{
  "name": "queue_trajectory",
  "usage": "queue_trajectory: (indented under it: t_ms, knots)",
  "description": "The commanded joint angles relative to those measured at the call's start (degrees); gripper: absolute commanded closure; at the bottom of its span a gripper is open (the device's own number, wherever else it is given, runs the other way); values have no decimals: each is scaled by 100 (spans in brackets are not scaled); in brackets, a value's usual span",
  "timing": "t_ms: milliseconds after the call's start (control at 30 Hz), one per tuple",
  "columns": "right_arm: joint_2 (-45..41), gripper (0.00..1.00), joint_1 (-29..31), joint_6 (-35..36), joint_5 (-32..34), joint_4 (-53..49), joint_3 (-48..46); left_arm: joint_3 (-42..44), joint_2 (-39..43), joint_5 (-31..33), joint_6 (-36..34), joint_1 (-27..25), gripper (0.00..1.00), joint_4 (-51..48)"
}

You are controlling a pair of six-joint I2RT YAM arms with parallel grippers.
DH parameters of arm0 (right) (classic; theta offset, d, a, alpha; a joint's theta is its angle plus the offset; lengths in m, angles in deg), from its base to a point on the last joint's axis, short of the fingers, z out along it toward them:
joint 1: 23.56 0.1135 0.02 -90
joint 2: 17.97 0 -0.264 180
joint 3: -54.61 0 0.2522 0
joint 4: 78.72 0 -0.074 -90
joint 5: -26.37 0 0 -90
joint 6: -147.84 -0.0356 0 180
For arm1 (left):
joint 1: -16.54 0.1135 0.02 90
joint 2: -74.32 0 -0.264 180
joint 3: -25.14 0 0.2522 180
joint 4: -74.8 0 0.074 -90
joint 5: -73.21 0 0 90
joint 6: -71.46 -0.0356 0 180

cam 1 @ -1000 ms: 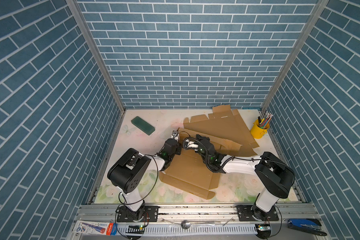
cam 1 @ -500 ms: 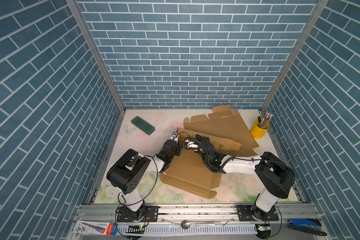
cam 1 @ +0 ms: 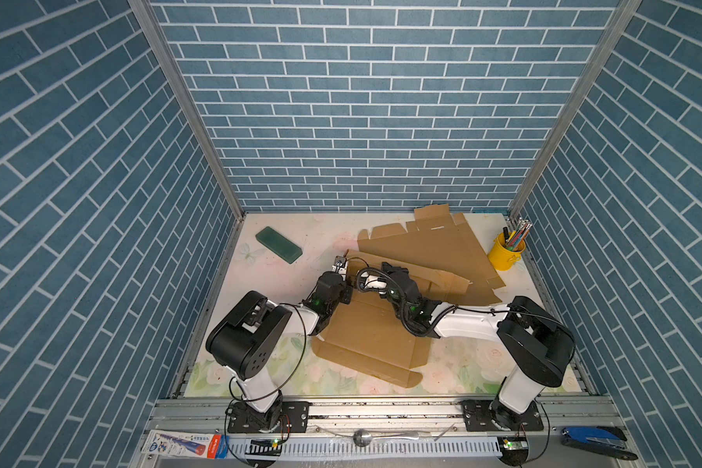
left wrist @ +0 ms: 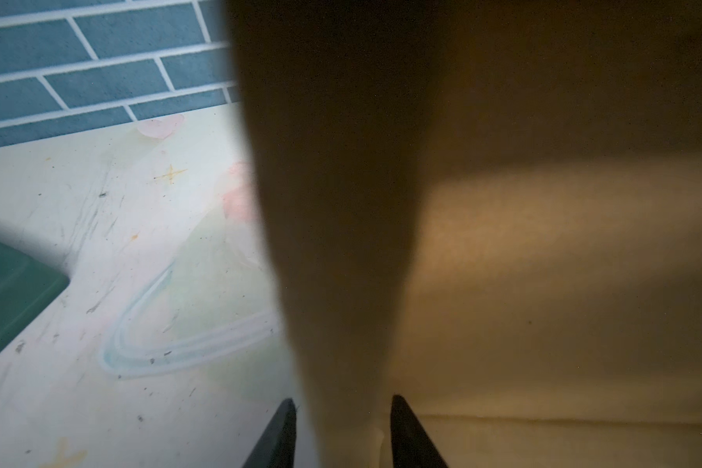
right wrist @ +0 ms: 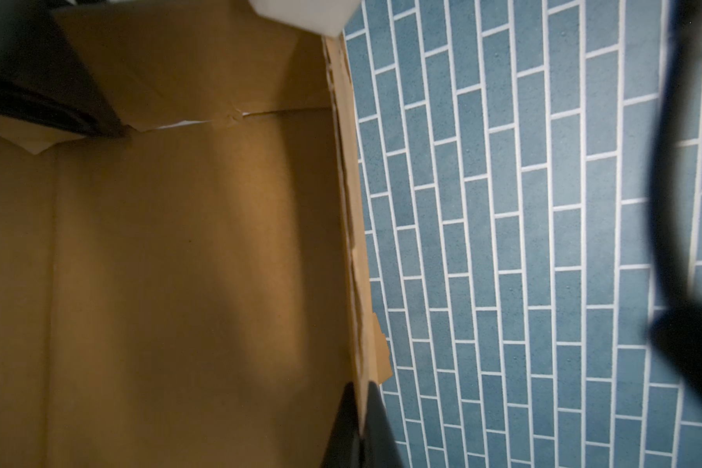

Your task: Fold the paper box

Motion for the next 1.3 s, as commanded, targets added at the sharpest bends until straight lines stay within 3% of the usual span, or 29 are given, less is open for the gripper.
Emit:
queue_trajectory:
  t_ms: [0, 233, 700, 767, 867, 967, 1100, 1267]
  knots:
    - [50, 100, 50, -211, -263, -377, 72, 87, 377, -42, -110, 99, 47, -643]
    - [76, 100, 53, -193, -280, -382, 120, -243, 510, -136, -314, 199, 48, -662]
    - [-106, 100, 61, -331, -377, -456, 178, -552, 68, -169, -529, 224, 89, -367]
    - [-212, 88, 62, -494, -372, -500, 164, -458, 102, -93, -467, 218, 93, -190]
    - [-524, 63, 37, -1113, -450, -910, 203, -146, 199, 119, -302, 218, 97, 237]
    - [-932, 51, -31, -1942, -724, -1683, 267, 172, 283, 411, -169, 218, 99, 661]
    - [-1450, 44, -160, -3050, -1146, -2781, 412, 430, 393, 795, 47, 217, 100, 1003]
    - [-2309, 43, -754, -5177, -2296, -4071, 685, 826, 553, 1217, 449, 201, 100, 1407]
